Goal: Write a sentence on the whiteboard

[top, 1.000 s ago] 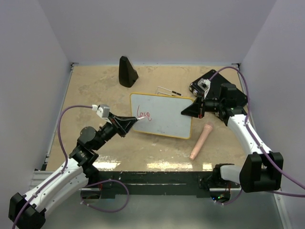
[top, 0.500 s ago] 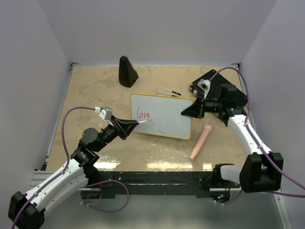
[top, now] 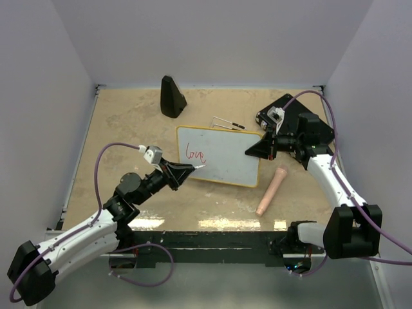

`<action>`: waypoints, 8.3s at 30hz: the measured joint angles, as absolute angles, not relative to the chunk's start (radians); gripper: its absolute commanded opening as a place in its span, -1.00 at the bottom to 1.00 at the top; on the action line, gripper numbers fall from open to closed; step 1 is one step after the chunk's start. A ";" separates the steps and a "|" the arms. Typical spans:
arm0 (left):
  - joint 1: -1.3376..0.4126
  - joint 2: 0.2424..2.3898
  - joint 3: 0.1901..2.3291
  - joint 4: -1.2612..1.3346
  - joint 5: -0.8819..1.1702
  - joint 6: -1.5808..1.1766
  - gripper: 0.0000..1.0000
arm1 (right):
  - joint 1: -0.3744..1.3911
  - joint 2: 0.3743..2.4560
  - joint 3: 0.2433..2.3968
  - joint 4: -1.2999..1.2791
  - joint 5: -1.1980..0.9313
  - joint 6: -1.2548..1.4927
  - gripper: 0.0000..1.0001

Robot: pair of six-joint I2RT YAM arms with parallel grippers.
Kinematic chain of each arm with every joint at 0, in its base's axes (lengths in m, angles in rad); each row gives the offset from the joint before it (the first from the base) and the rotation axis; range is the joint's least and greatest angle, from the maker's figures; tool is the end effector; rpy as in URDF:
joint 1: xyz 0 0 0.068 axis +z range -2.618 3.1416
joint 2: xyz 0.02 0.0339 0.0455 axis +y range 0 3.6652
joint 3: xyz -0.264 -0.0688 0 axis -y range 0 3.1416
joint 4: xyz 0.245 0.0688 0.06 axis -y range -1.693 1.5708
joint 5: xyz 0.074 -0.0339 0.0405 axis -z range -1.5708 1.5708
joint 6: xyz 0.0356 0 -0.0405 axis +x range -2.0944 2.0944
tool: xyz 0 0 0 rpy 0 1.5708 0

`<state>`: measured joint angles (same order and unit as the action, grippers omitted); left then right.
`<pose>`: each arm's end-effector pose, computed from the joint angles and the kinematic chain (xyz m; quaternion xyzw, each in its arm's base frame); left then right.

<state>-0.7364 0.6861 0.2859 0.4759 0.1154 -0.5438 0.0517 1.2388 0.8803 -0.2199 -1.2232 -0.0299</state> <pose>0.1260 -0.1198 0.2488 0.1074 0.6715 -0.4687 0.5638 0.2545 0.0467 0.2862 -0.3025 0.7082 0.5091 0.3843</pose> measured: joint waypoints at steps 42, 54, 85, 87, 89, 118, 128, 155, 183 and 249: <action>-0.741 0.780 0.477 0.359 -0.003 -0.575 -1.00 | 0.047 1.239 0.871 -0.190 -1.231 -0.025 -1.00; -0.745 0.794 0.477 0.342 0.056 -0.529 -1.00 | 0.044 1.238 0.858 -0.174 -1.243 0.001 -1.00; -0.749 0.792 0.440 0.390 0.067 -0.512 -1.00 | 0.044 1.239 0.858 -0.157 -1.248 0.009 -1.00; -0.749 0.792 0.436 0.396 0.067 -0.513 -1.00 | 0.044 1.238 0.858 -0.156 -1.248 0.009 -1.00; -0.749 0.791 0.432 0.401 0.067 -0.513 -1.00 | 0.044 1.238 0.858 -0.156 -1.248 0.010 -1.00; -0.776 0.834 0.427 0.471 0.001 -0.538 -1.00 | 0.044 1.238 0.847 -0.141 -1.250 0.035 -1.00; -0.782 0.908 0.428 0.475 -0.031 -0.539 -1.00 | 0.043 1.238 0.846 -0.136 -1.250 0.045 -1.00; -0.787 0.970 0.448 0.473 -0.084 -0.526 -1.00 | 0.039 1.238 0.844 -0.133 -1.251 0.046 -1.00; -0.787 0.971 0.422 0.472 -0.060 -0.531 -1.00 | 0.038 1.238 0.842 -0.131 -1.251 0.046 -1.00; -0.788 1.049 0.505 0.466 -0.050 -0.529 -1.00 | 0.037 1.238 0.842 -0.111 -1.244 0.045 -1.00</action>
